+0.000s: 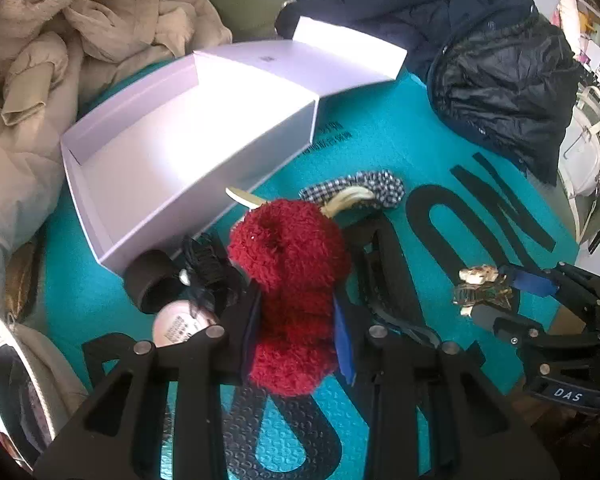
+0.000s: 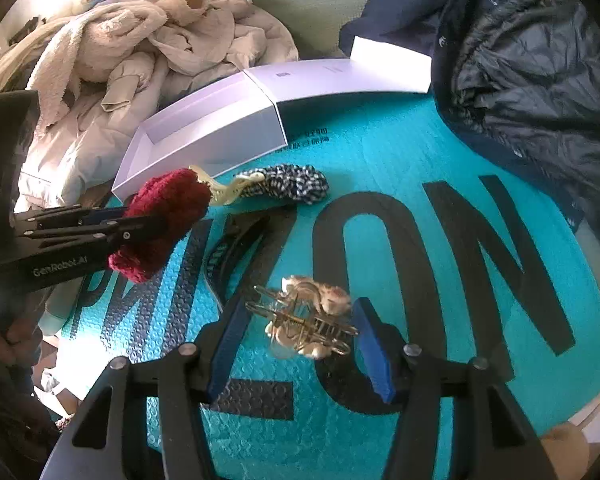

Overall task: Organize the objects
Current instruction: 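Carry the red scrunchie into the white box with the left tool while the right tool carries the gold clip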

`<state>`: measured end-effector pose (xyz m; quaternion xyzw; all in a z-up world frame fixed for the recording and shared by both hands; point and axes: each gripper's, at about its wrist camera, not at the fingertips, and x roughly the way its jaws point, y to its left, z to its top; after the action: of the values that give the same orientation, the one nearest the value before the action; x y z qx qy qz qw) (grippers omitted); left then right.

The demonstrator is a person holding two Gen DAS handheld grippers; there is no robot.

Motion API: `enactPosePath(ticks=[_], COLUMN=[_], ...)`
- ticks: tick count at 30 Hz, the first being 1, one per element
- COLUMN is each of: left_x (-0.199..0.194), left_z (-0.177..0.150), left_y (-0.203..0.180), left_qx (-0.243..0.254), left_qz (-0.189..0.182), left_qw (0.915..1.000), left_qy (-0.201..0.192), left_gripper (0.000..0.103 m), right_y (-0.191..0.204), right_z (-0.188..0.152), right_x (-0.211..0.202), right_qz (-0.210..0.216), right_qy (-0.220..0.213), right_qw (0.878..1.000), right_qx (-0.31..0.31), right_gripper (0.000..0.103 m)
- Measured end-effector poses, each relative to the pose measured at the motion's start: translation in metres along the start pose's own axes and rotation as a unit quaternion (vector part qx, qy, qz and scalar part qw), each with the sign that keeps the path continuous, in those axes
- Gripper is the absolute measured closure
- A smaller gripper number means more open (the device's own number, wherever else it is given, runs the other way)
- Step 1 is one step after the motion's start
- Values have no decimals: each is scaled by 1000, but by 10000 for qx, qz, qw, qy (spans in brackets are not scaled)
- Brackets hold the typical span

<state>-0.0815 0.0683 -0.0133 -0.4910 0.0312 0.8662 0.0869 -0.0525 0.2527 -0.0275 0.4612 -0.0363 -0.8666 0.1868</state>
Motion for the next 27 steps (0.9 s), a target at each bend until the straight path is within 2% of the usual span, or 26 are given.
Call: enactPosePath(ticks=[11, 18, 27], left_x=[-23, -33, -34], left_z=[12, 26, 61], left_y=[17, 29, 61], left_qx=[-112, -114, -124], left_qz=[-91, -109, -115], left_qw=[9997, 9992, 9986], left_qy=[-211, -379, -503], left_gripper=[72, 72, 72], right_y=[9, 22, 44], right_z=[21, 56, 109], right_x=[-6, -11, 2], right_qz=[176, 291, 530], right_qy=[-129, -239, -379], right_qw=[9996, 9980, 9937], right_qx=[-152, -515, -907], right_gripper=[47, 47, 47])
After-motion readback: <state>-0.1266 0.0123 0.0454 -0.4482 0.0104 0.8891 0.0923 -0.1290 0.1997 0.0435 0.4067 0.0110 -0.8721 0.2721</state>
